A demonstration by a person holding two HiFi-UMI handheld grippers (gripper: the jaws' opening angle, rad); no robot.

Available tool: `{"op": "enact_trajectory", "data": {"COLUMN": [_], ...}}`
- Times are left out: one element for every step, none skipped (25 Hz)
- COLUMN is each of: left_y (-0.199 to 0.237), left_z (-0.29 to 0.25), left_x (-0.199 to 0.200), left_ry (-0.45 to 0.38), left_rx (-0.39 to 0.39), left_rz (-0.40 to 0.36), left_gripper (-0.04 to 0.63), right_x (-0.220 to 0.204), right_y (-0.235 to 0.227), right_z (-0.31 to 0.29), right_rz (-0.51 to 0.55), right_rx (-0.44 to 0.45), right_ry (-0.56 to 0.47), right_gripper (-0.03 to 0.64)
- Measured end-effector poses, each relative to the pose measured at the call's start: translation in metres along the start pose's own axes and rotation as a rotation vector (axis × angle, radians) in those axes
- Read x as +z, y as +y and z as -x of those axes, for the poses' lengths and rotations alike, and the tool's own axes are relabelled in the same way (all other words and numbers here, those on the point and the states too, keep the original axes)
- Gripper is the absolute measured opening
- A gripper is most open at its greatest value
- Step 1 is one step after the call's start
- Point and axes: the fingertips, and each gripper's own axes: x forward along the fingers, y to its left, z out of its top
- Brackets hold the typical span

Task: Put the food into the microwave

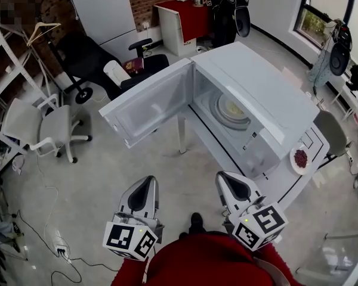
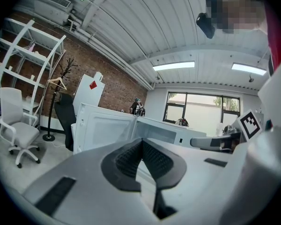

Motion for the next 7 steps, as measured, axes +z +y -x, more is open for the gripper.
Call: {"op": "enact_trajectory", "data": {"left_y": [-0.0007,-0.0016,-0.0026,-0.0034,-0.004,-0.0043,-0.0045], "left_z": [-0.0007,-0.0015,-0.0024,-0.0033,-0.0045,-0.0059,-0.0074], "left_x": [-0.0014,-0.003,-0.0046,-0.0061,-0.0071,-0.0077,-0.008], "left_ry": [0.003,0.006,0.008,0.011,0.012,0.013,0.014], "left_rx": [0.001,0.003,0.005,0.006,0.008,0.009,0.009], "left_rz": [0.001,0.001,0.001,0.002,0.003,0.005,0.008], "left_gripper": [0.011,0.01,0.011,0.011,0.01,0.011,0.009], "right_x": [-0.0008,-0.0017,-0.0026,-0.0033,-0.0036,-0.0035,-0.0033], "right_y": [-0.0015,-0.0031,-0.0049,-0.0065,-0.0081,-0.0097,-0.0112], "right_z": [-0.0001,0.0,0.0,0.0,-0.0003,-0.0009,-0.0016], "right_rz": [0.0,0.0,0.0,-0.001,-0.001,-0.002,-0.002], "right_rx": [0.0,0.001,0.003,0.004,0.005,0.006,0.007], "right_ry": [0.003,0.006,0.008,0.011,0.012,0.012,0.012], "right_gripper": [0.014,0.014,0.014,0.014,0.014,0.014,0.014]}}
